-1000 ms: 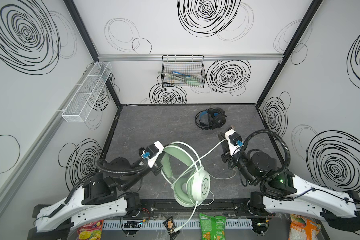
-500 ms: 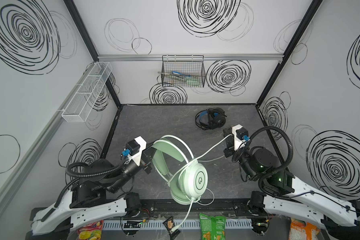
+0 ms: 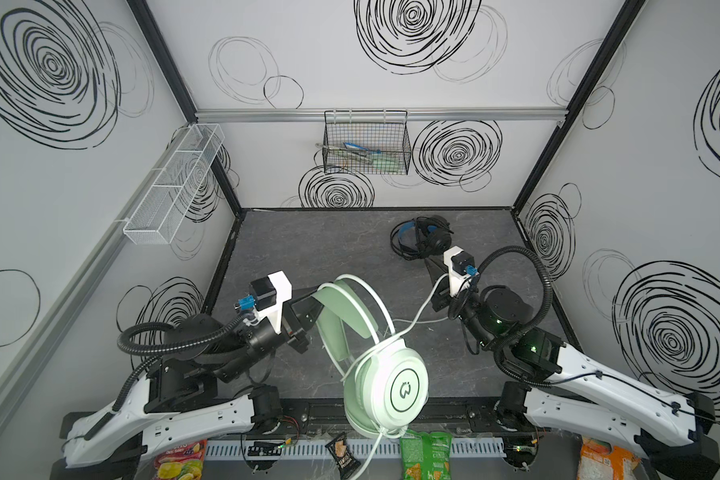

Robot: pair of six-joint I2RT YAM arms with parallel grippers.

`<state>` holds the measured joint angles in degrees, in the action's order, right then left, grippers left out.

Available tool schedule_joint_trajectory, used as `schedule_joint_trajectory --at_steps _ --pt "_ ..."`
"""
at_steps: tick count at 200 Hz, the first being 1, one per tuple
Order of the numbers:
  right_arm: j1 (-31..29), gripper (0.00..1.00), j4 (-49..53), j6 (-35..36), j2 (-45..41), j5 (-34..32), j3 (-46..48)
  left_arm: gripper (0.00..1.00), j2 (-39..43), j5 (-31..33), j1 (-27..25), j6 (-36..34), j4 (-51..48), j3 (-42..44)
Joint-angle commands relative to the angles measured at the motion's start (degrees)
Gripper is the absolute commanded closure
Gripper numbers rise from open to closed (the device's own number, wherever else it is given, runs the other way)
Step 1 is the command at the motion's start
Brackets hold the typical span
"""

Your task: Wrap the headphones

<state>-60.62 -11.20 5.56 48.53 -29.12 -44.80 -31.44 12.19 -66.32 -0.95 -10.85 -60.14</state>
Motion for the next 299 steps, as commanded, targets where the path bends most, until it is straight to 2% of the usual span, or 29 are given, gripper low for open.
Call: schedule_joint_trajectory --at_steps 1,69,98,132,198,255,299 --pt "0.40 0.85 -8.21 -1.56 1.31 4.51 1.71 1.00 -0.01 -1.11 -0.03 5.38 15.84 -2.79" --pt "0.67 0.85 -17.72 -4.73 10.27 11.42 2.88 1.00 -5.11 1.54 -0.02 10.89 34.43 -2.91" --pt "0.59 0.87 -19.13 -7.25 13.82 15.28 2.33 1.00 -7.99 6.32 -0.03 15.23 40.26 -3.64" --pt "-0.15 0.89 -20.96 -9.38 16.14 16.38 3.11 1.00 -11.37 14.52 -0.09 13.46 39.79 -6.71" --pt "-2.24 0.91 -22.37 -13.03 20.11 16.12 5.03 1.00 -16.41 29.29 -0.05 2.32 45.91 -8.45" --pt "-7.63 0.95 -20.69 -14.78 22.96 13.60 4.63 1.00 -20.57 39.04 1.05 -18.75 56.81 -8.67" --pt "-10.40 0.98 -18.98 -16.23 23.77 12.31 4.61 1.00 -22.42 42.15 6.39 -30.29 62.70 -7.85"
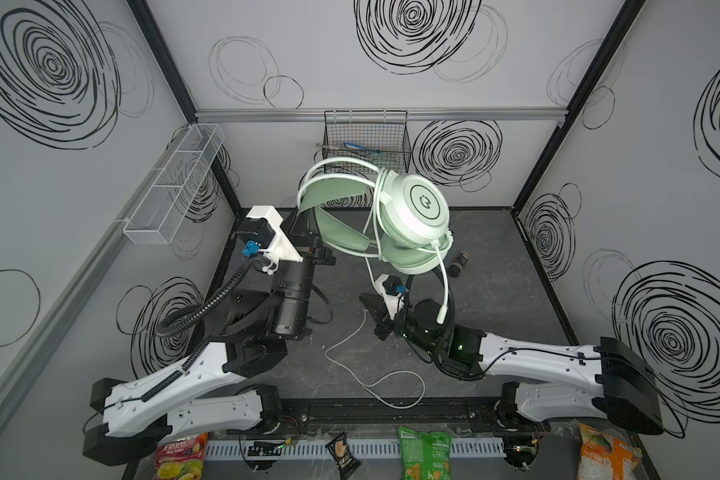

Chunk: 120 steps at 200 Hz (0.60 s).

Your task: Wrap the headphones

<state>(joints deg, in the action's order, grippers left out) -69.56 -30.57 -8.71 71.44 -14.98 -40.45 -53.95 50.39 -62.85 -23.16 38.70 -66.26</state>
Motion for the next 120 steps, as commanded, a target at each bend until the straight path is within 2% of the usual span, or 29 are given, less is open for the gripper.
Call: schedule_joint_trajectory --at_steps 1,15,50,120 --pt "-1.55 0.98 0.45 -1.99 0.92 -1.86 0.23 1.00 0.00 4.02 3.00 -8.24 13.24 -1.70" --pt "-2.90 1.00 1.28 -2.27 1.68 -2.48 -0.31 1.00 -0.97 4.70 5.72 -10.60 14.07 -1.11" --pt "-7.34 1.00 3.94 -1.87 4.52 -5.41 -3.13 1.00 -2.29 4.84 11.29 -11.32 13.50 1.32" --pt "-16.04 1.00 14.71 1.36 7.76 -15.35 -12.17 1.00 -6.90 7.97 16.79 -23.03 21.94 7.92"
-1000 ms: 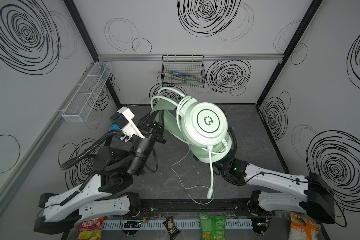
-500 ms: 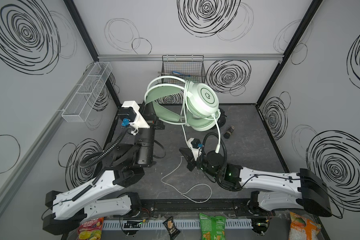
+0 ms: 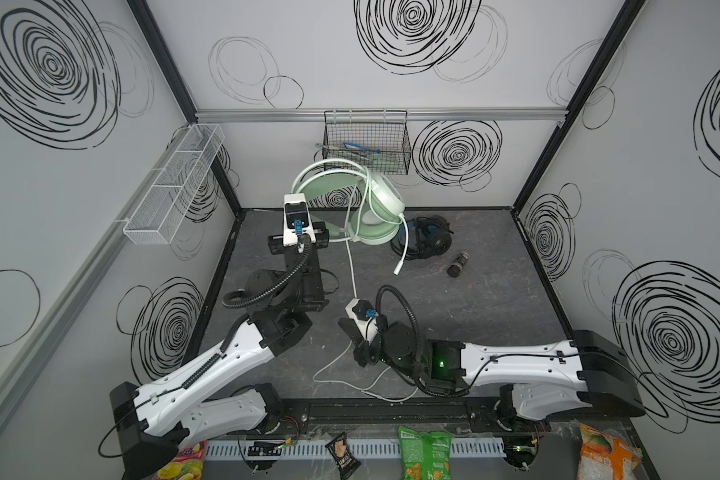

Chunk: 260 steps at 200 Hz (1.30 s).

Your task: Wrap the headphones

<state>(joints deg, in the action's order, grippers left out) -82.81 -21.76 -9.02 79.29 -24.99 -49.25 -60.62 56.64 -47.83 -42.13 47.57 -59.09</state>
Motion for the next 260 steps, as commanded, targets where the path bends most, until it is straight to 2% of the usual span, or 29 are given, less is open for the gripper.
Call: schedule_joint_trajectory --at_steps 1,29,70,116,171,210,234,260 --pt "-2.89 1.00 6.01 1.74 -0.09 -5.42 -3.42 1.00 -0.26 1.72 1.87 -4.12 13.11 0.83" --pt "-5.26 1.00 9.11 2.82 -1.76 -11.08 -3.93 1.00 -0.44 1.07 4.08 -2.56 9.28 1.84" --pt "-6.40 1.00 17.59 5.14 -7.61 -18.25 -6.65 1.00 -0.06 0.40 4.19 -3.83 3.31 3.34" --pt "-6.31 0.96 22.33 13.04 -14.00 -24.16 -8.49 1.00 1.93 -0.84 2.85 -4.71 -8.10 5.31" --pt "-5.53 0.93 23.08 23.47 -12.97 -29.96 -12.32 1.00 2.51 -3.17 0.53 -6.90 -21.12 6.89" --pt "-4.68 0.93 22.39 32.33 -12.27 -36.19 -13.84 1.00 3.31 -0.39 0.06 -10.50 -20.56 9.61" --pt "-3.46 0.91 22.70 34.22 -14.23 -36.87 -13.59 1.00 3.28 1.27 -0.35 -11.58 -20.25 9.87" --pt "-2.59 0.90 22.90 35.76 -16.52 -39.26 -12.67 1.00 2.21 3.72 -2.51 -16.32 -17.58 10.51"
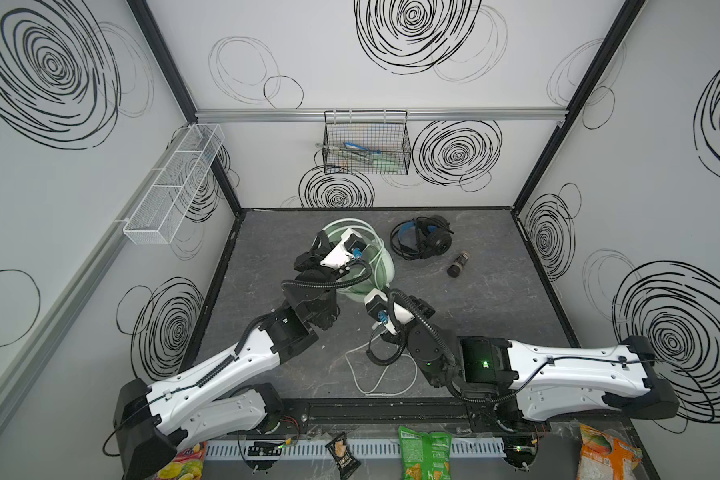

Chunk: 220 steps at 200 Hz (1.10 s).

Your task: Wrap the headphones

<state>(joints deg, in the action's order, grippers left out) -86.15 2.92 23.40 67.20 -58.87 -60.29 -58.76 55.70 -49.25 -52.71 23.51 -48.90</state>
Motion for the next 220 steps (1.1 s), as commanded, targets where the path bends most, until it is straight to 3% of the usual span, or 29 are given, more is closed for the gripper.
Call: schedule_joint_trajectory --at_steps 1,23,46,87,112,138,190,220 --pt "0.78 0.90 -1.77 3.42 -4.53 -5.42 -1.57 1.00 0.29 4.80 -1.14 -5.87 6.61 0.36" --pt "2.14 0.88 -1.80 3.59 -7.09 -5.79 -0.13 1.00 -0.32 6.68 -3.34 -9.11 8.83 1.56" --pt "4.40 0.87 -2.18 3.66 -9.43 -4.75 0.99 1.00 0.66 7.06 -5.61 -7.68 5.31 1.89" --pt "11.87 0.87 -3.07 1.68 -11.66 1.70 1.96 1.00 5.86 -1.84 -7.92 10.43 -18.87 -4.82" --pt "16.80 0.85 -4.65 1.33 -12.88 5.94 2.06 1.00 7.41 -4.12 -8.58 13.56 -25.18 -6.57" --pt "21.71 0.85 -3.94 -0.86 -12.37 10.86 1.67 1.00 9.73 -11.85 -9.48 18.87 -32.18 -8.70" --pt "25.89 0.85 -3.36 -5.93 -13.03 15.94 3.45 1.00 14.25 -22.36 -8.26 29.57 -35.60 -10.57" --pt "27.37 0.85 -3.92 -8.17 -14.20 17.66 4.96 1.00 14.03 -19.76 -8.47 36.31 -37.20 -12.57"
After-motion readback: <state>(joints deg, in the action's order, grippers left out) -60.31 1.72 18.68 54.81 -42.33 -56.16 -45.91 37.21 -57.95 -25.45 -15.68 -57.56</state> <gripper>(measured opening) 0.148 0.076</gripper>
